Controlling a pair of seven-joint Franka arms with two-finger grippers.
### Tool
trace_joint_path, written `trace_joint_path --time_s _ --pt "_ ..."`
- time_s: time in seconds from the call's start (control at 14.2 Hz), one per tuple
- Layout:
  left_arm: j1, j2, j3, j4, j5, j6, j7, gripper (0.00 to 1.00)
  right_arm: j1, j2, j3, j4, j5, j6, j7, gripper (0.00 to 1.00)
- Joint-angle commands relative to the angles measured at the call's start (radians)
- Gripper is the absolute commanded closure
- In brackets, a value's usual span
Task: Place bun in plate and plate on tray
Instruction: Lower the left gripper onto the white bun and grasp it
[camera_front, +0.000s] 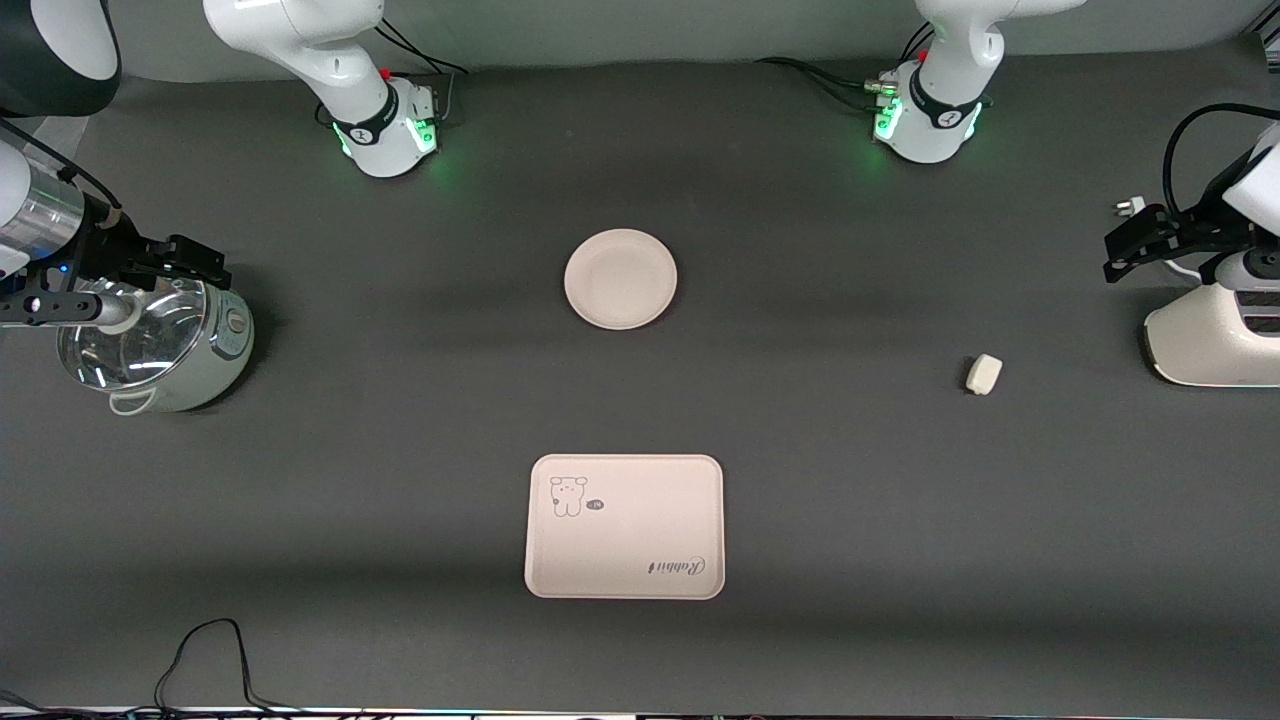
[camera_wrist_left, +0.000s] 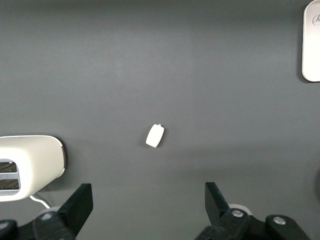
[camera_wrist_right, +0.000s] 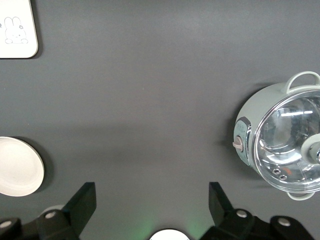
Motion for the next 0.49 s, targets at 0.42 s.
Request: trace_joint_path --time_s 0.42 --pt "-0.018 0.067 0.006 -0.069 0.094 -0.001 0.008 0.0 0.037 -0.014 -0.004 -0.008 0.017 -0.006 -0.008 0.0"
